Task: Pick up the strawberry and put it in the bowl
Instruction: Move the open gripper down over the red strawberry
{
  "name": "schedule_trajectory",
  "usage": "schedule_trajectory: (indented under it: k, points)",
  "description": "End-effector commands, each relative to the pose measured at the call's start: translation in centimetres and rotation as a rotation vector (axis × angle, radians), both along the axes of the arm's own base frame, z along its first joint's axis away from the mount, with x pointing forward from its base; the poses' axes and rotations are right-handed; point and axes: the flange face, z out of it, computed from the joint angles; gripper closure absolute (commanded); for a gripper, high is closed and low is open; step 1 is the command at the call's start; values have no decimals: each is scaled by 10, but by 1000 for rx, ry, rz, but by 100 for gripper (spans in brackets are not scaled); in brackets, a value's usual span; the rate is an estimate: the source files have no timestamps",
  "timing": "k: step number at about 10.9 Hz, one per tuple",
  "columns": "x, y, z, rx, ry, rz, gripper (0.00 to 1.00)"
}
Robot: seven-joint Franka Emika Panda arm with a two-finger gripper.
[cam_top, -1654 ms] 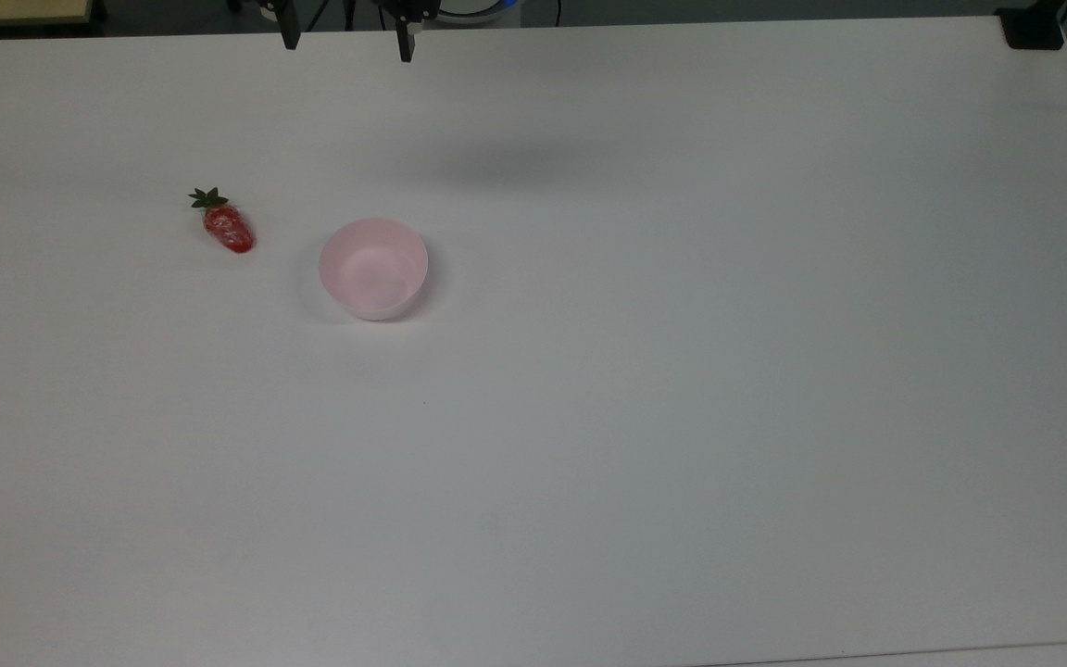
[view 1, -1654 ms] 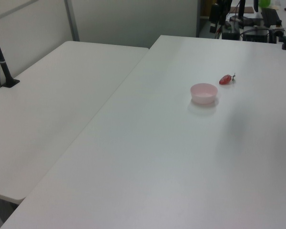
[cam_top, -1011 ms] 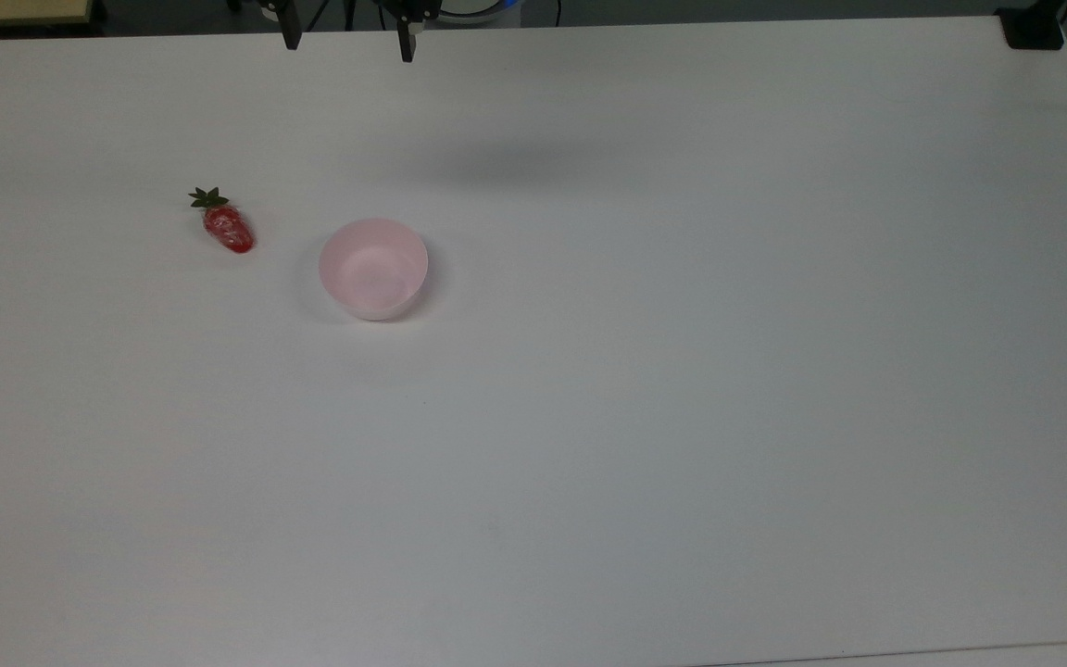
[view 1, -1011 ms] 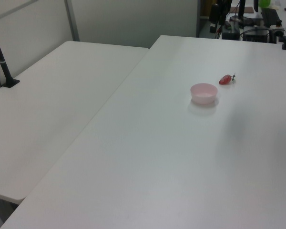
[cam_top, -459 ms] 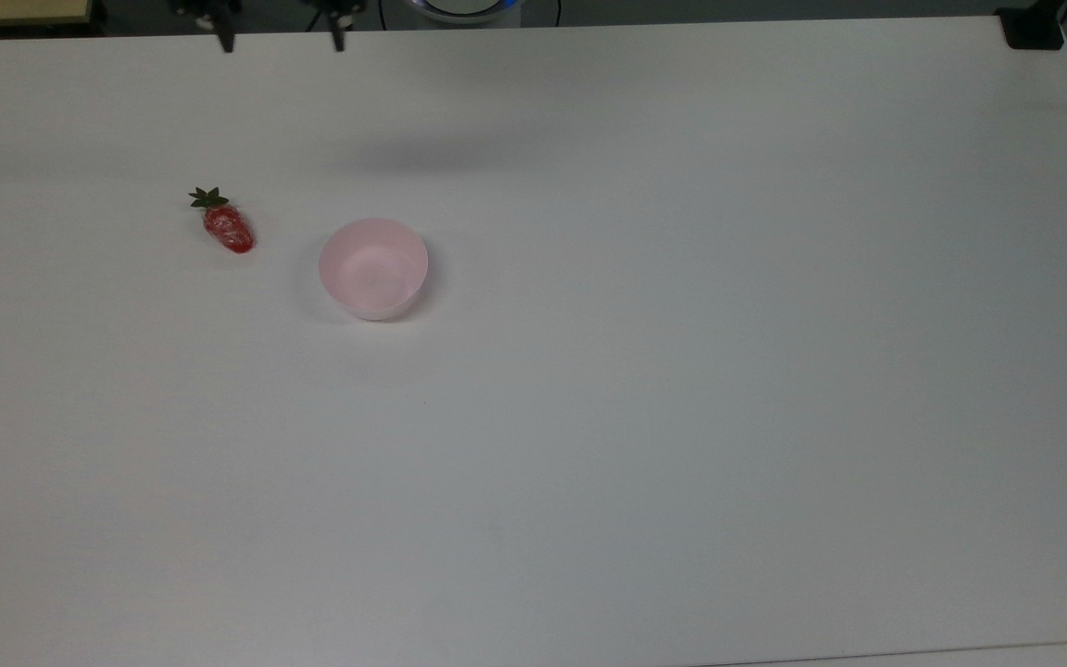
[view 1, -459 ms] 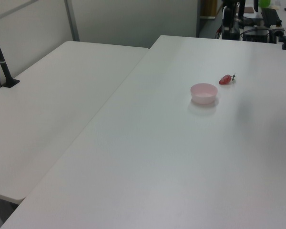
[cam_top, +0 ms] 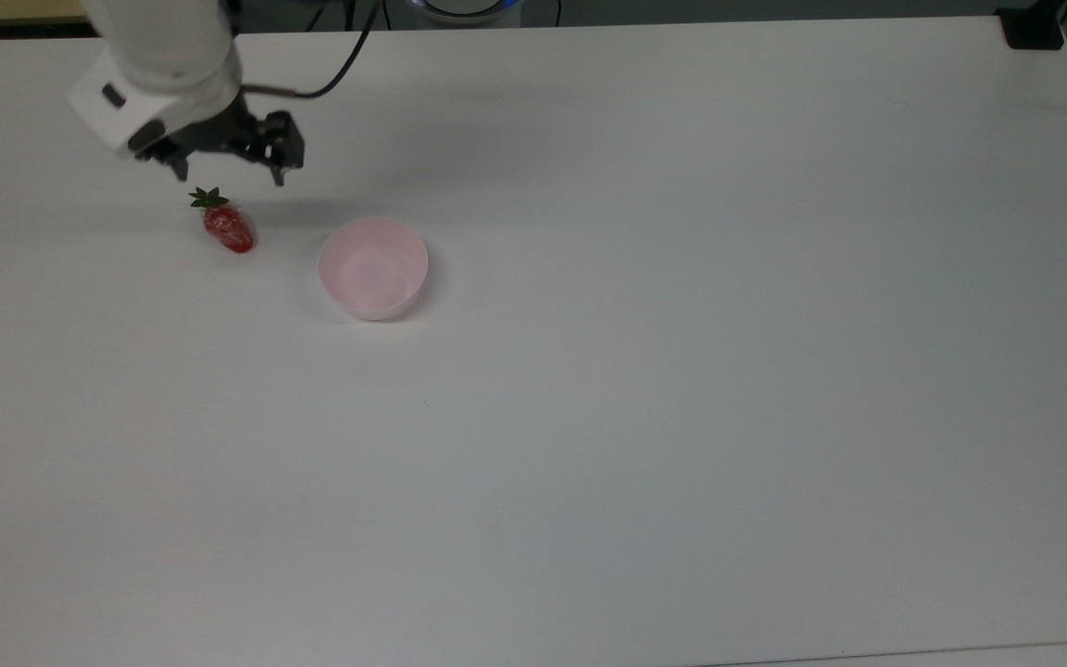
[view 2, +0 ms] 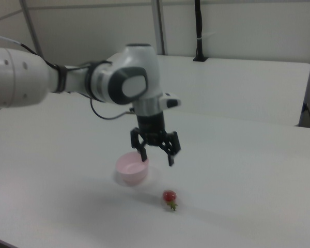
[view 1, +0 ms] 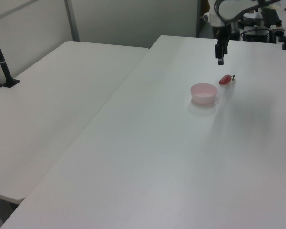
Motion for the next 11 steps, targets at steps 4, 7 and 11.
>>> schedule_trajectory:
  k: [4,7,11]
  points:
    - [12,-22,-77,-39,103,267,0]
    - [16,-16,-108,-45,138,294,13]
    - [16,-15,-113,-41,147,296,39]
